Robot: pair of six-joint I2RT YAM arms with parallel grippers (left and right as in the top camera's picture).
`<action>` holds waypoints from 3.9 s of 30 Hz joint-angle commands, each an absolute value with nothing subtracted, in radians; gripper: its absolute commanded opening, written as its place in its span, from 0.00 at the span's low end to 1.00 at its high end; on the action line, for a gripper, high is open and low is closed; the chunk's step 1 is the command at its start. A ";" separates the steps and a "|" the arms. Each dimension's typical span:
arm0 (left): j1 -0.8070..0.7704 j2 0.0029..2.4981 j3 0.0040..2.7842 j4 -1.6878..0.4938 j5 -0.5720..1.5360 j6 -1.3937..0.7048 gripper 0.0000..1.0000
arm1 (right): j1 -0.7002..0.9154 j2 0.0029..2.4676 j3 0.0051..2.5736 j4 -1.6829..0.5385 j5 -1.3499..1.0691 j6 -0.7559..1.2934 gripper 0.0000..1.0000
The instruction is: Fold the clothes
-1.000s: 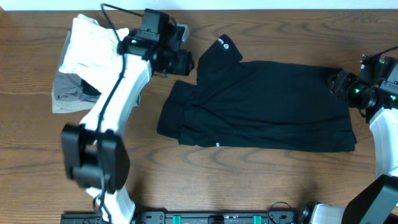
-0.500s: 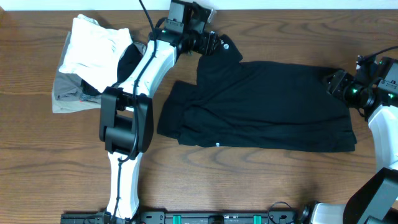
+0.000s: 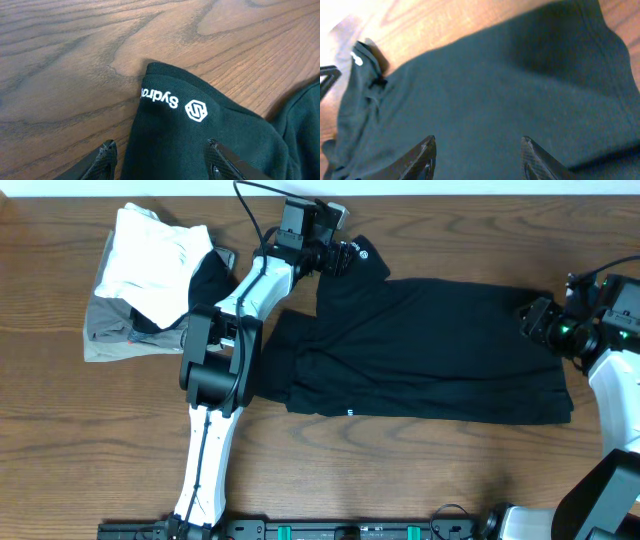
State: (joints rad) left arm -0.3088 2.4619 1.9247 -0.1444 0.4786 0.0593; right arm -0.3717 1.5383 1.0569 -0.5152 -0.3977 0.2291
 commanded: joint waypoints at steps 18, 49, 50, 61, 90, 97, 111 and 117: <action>-0.336 2.529 1.933 -0.178 0.463 0.047 0.32 | -0.365 1.545 0.999 -0.511 -0.367 0.220 0.51; -0.294 2.177 1.933 -0.828 0.475 0.104 0.06 | -0.366 1.550 0.999 -0.346 -0.292 0.254 0.54; -0.294 2.177 1.933 -0.842 0.475 0.104 0.06 | -0.367 1.555 0.999 -0.316 -0.272 0.262 0.55; -0.296 2.177 1.933 -0.881 0.486 0.105 0.06 | -0.368 1.866 1.042 0.057 -0.240 0.261 0.53; -0.325 2.177 1.933 -0.862 0.485 0.105 0.07 | -0.367 2.231 1.238 0.069 -0.401 0.175 0.27; -0.325 2.177 1.933 -0.863 0.485 0.105 0.07 | -0.388 2.163 1.238 0.054 -0.401 0.182 0.01; -0.325 2.132 1.933 -0.961 0.441 0.105 0.06 | -0.454 1.744 1.238 -0.247 -0.386 0.118 0.01; -0.325 2.118 1.933 -1.083 0.373 0.105 0.06 | -0.454 1.707 1.238 -0.385 -0.355 0.118 0.01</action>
